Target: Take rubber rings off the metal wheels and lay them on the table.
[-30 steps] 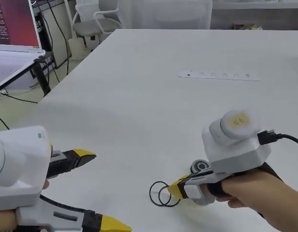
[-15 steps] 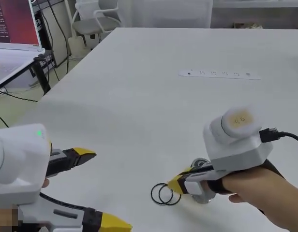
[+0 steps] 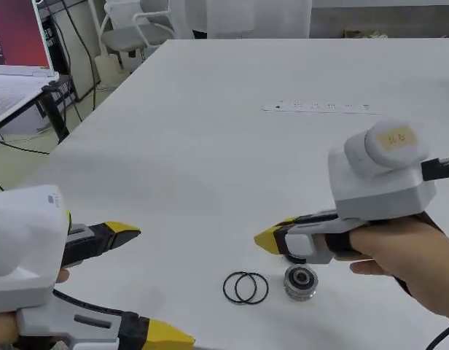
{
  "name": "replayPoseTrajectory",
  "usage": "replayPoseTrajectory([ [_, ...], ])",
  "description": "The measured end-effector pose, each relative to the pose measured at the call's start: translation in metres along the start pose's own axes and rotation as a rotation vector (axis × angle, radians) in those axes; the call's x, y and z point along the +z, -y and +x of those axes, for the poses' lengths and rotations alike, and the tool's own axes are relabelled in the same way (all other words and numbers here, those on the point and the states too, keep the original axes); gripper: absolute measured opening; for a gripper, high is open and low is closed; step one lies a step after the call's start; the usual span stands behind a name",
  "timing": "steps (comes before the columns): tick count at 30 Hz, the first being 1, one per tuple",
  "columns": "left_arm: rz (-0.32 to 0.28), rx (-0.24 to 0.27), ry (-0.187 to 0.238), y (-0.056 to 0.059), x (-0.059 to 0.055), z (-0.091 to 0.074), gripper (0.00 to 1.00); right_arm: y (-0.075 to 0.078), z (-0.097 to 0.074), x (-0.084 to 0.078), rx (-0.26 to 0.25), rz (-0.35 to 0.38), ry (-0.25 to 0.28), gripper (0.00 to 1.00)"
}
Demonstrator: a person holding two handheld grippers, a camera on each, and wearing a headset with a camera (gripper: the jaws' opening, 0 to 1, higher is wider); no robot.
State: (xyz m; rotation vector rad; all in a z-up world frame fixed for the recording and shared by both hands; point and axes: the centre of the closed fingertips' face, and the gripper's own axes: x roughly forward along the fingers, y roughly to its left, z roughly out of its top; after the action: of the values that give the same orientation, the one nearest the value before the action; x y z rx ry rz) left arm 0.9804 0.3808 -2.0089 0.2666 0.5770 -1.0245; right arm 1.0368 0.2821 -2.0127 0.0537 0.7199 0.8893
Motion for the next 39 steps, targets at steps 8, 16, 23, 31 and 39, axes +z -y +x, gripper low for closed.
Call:
replayPoseTrajectory([
  [8, 0.000, -0.011, 0.006, 0.002, 0.002, 0.000, 0.96, 0.000, -0.018, 0.016, 0.007, -0.038, 0.051, 0.13],
  [16, 0.020, -0.033, 0.021, 0.005, 0.008, 0.000, 0.97, 0.004, -0.038, 0.027, 0.015, -0.111, 0.087, 0.16],
  [23, 0.042, -0.030, 0.033, -0.002, 0.019, -0.003, 0.98, 0.015, -0.055, 0.027, 0.003, -0.162, 0.102, 0.19],
  [31, 0.093, -0.041, 0.050, -0.008, 0.041, -0.001, 0.98, 0.045, -0.070, 0.008, -0.080, -0.191, 0.056, 0.19],
  [39, 0.193, -0.083, 0.074, -0.009, 0.078, 0.010, 0.98, 0.065, -0.058, -0.023, -0.104, -0.139, -0.007, 0.18],
])
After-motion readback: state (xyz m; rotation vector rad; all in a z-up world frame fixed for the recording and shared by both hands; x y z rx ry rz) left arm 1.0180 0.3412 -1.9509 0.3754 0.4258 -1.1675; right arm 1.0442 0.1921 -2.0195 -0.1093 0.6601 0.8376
